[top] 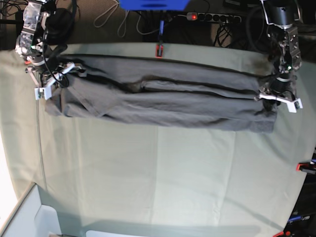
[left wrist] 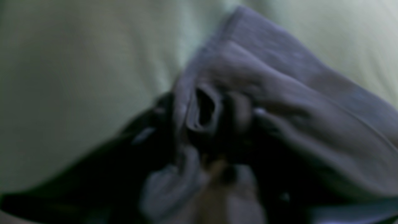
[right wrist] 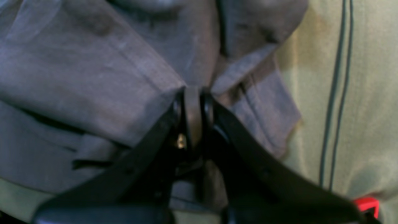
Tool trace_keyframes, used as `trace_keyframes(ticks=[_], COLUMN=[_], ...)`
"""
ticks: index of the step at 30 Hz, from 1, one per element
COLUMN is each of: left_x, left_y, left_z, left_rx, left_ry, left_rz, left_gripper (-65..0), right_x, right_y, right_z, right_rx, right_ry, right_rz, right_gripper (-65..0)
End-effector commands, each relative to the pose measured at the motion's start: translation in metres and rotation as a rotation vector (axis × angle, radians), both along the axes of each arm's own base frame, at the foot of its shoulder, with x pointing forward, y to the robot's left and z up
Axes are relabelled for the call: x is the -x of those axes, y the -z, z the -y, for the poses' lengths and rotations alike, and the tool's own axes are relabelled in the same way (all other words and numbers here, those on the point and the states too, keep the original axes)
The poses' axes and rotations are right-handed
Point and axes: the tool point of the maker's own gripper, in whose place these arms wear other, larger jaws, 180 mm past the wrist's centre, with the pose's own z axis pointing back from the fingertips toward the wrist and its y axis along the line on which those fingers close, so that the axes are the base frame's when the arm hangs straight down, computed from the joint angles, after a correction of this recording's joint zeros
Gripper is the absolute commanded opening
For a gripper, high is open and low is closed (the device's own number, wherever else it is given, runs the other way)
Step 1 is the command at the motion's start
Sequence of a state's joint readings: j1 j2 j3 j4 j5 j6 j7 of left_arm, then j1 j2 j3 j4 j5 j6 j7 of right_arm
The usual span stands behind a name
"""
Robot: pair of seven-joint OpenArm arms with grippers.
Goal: Layout the t-shirt on the table in an organized manner, then fold the t-shirt properly
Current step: 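Hold the folded strip with both grippers and straighten its ends, then grasp the strip end with the left gripper and fold it toward the right gripper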
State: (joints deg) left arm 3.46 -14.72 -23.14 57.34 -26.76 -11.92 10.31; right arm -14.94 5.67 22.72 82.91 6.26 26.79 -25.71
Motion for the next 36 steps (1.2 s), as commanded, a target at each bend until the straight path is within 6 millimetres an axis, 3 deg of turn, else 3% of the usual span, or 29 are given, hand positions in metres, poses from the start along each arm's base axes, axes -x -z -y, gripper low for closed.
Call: trace_keyframes(ticks=[1,3,7,10,13,16,19,22,28,36], left_x=[-0.003,-0.004,-0.014,-0.024,-0.031,-0.026,-0.016,-0.003,0.016,0.019], left_y=[-0.003,-0.006,-0.033,-0.075,-0.117,-0.135,-0.132,-0.11,-0.071,-0.061], left_z=[0.0,0.0,0.013,0.036,0.088,0.149,0.212,0.262,0.31,0.356], left_rx=[0.001,-0.003,-0.02,-0.04,-0.024,0.021,0.038,0.029,-0.002,0.007], left_ry=[0.013,0.015,0.047,0.098,0.193,0.322,0.481,0.603,0.706,0.832], left_rz=[0.004,0.012,0.092,0.21,0.329,0.377,0.366,0.311,0.211,0.196], left_gripper=[-54.6,-65.0,-65.0,-65.0,-65.0,-65.0,-65.0,-65.0,-65.0,-65.0], right_x=[-0.008,-0.008,-0.008,-0.009,-0.009,-0.009,-0.009,-0.009,-0.009,-0.007], right_y=[-0.009,-0.009,-0.009,-0.009,-0.009,-0.009,-0.009,-0.01,-0.01,-0.009], right_z=[0.004,0.004,0.004,0.004,0.004,0.004,0.004,0.004,0.004,0.004], right_rx=[0.009,0.009,0.009,0.009,0.009,0.009,0.009,0.011,0.011,0.01], right_ry=[0.0,0.0,0.0,0.0,0.0,0.0,0.0,-0.001,-0.001,0.0], right_rz=[0.036,0.036,0.036,0.038,0.038,0.038,0.038,0.039,0.039,0.034], right_gripper=[-65.0,-65.0,-65.0,-65.0,-65.0,-65.0,-65.0,-65.0,-65.0,-65.0])
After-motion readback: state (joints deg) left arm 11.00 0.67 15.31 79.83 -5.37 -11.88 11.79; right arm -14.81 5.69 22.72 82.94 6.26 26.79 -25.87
